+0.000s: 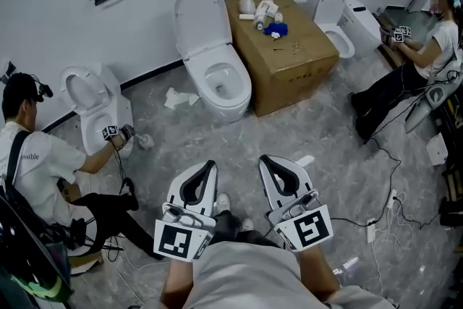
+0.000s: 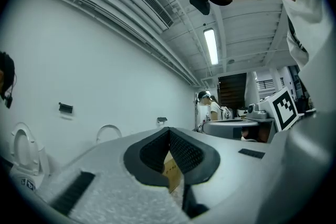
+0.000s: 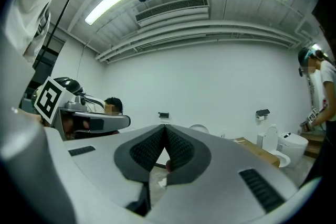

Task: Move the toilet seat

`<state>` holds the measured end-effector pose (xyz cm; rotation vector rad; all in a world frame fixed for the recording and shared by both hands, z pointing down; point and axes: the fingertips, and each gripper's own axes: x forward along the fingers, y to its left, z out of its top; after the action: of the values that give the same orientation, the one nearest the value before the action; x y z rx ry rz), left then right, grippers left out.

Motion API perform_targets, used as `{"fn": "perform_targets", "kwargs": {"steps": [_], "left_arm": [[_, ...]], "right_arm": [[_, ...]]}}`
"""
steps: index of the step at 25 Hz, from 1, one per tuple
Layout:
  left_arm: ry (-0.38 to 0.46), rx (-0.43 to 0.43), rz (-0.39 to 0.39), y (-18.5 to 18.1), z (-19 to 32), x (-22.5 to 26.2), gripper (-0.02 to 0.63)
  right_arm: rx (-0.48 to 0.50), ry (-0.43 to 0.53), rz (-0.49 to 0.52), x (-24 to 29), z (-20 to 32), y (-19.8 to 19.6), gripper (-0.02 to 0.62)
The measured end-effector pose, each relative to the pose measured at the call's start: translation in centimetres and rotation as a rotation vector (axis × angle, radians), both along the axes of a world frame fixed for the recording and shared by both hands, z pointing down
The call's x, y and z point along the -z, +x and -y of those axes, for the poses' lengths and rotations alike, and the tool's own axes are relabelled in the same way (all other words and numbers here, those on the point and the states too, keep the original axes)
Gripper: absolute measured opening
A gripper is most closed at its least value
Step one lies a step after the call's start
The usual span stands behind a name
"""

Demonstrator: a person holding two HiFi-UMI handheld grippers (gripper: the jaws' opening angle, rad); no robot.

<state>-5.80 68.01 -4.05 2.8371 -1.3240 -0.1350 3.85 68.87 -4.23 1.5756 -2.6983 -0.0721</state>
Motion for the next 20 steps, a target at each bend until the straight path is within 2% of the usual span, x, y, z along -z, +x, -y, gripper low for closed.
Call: {"fn": "perform_targets", "kwargs": {"steps": [10, 20], "left_arm": [[0.003, -0.032, 0.0, -2.7, 7.7, -0.4, 0.009], [-0.007, -0.039, -0.01, -4.1, 12.7, -0.7, 0.009]], "right_arm": [[-0.018, -0.007, -0.036, 0.0, 7.3, -2.7, 0.012], [-0.038, -0.028, -0.05, -0.4, 11.9, -4.0, 0.012]]}}
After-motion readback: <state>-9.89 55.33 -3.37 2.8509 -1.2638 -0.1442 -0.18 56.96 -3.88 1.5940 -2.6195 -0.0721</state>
